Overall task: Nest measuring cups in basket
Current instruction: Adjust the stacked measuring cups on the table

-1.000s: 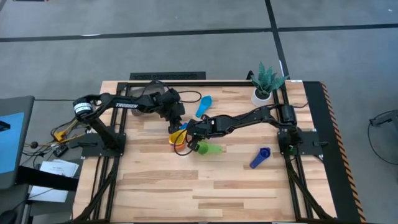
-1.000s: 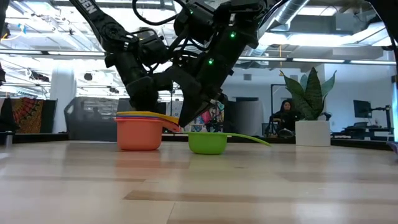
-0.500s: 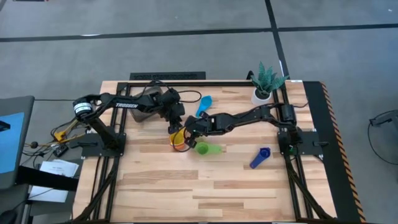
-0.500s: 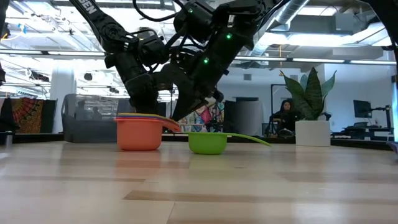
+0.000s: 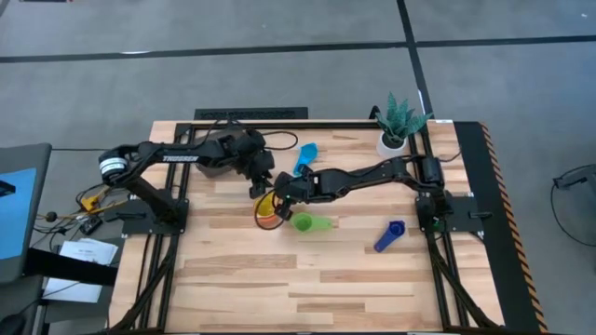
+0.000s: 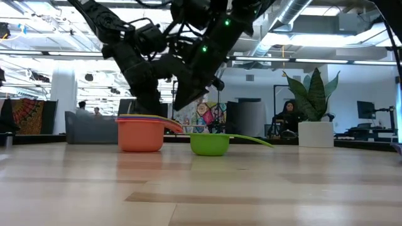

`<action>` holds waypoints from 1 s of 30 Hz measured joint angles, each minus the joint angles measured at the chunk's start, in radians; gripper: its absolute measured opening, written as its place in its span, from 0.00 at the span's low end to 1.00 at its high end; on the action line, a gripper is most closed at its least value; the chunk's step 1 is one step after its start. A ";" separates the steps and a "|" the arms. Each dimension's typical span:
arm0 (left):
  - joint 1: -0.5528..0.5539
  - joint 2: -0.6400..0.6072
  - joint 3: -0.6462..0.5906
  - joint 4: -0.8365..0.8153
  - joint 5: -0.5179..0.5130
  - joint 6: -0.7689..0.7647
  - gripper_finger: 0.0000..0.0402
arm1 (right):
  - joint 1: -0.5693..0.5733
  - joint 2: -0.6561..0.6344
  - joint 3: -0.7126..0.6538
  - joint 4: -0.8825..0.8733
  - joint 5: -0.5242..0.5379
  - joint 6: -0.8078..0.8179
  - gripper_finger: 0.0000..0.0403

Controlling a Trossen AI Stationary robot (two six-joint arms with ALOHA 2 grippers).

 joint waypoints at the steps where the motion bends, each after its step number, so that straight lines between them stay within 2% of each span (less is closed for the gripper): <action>1: 0.000 -0.013 0.000 -0.009 -0.004 0.000 0.40 | 0.003 0.000 0.007 -0.004 0.001 0.000 0.02; 6: 0.000 -0.086 0.000 -0.054 -0.009 0.010 0.40 | 0.027 -0.024 0.026 -0.059 0.007 0.018 0.02; 17: -0.025 -0.318 0.000 -0.103 -0.015 -0.033 0.40 | 0.096 -0.183 0.021 -0.396 0.030 0.269 0.10; 20: -0.045 -0.381 -0.002 -0.129 -0.031 -0.081 0.40 | 0.110 -0.240 -0.033 -0.432 0.029 0.342 0.14; 25: -0.114 -0.430 0.000 -0.128 -0.111 -0.177 0.40 | 0.110 -0.344 -0.181 -0.350 0.005 0.397 0.22; 30: -0.200 -0.439 0.000 -0.175 -0.191 -0.293 0.40 | 0.076 -0.393 -0.285 -0.144 -0.038 0.342 0.28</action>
